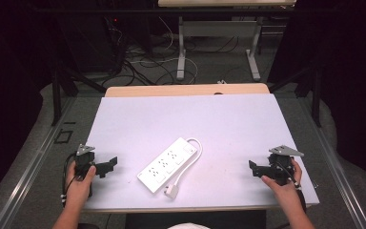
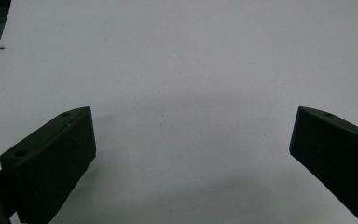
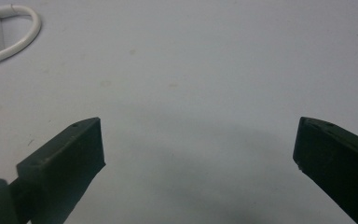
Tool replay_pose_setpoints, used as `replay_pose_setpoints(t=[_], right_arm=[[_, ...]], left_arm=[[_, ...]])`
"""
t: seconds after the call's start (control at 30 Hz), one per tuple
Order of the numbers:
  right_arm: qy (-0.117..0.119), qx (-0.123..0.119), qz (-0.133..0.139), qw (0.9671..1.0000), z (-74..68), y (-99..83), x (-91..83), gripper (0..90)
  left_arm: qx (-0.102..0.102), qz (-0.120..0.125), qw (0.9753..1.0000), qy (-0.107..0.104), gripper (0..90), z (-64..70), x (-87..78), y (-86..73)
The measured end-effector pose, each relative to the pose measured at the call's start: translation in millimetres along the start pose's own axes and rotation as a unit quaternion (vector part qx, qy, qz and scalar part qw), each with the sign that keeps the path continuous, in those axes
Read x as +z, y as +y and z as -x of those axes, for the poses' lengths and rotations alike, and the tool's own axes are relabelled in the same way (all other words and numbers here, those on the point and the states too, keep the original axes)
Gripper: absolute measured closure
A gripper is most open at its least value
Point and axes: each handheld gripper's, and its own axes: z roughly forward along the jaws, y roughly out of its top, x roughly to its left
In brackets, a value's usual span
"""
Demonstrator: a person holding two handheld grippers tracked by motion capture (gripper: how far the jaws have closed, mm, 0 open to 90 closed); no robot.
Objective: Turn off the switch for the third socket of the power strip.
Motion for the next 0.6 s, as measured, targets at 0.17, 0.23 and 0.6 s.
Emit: replay_pose_setpoints(t=[0.17,0.23,0.6], right_arm=[[0.001,-0.002,-0.003,1.0000,-0.7,0.3,1.6,1.4],[0.002,-0.003,-0.003,1.0000,-0.8,0.4,1.8,1.4],[0.002,-0.004,-0.003,1.0000,-1.0,0.1,3.3,1.4]], left_arm=[[0.001,-0.005,1.0000,-0.004,0.1,0.0,1.5,-0.2],[0.002,-0.004,1.0000,-0.003,0.1,0.7,1.3,-0.2],[0.006,-0.007,1.0000,-0.001,0.1,1.6,-0.5,0.9]])
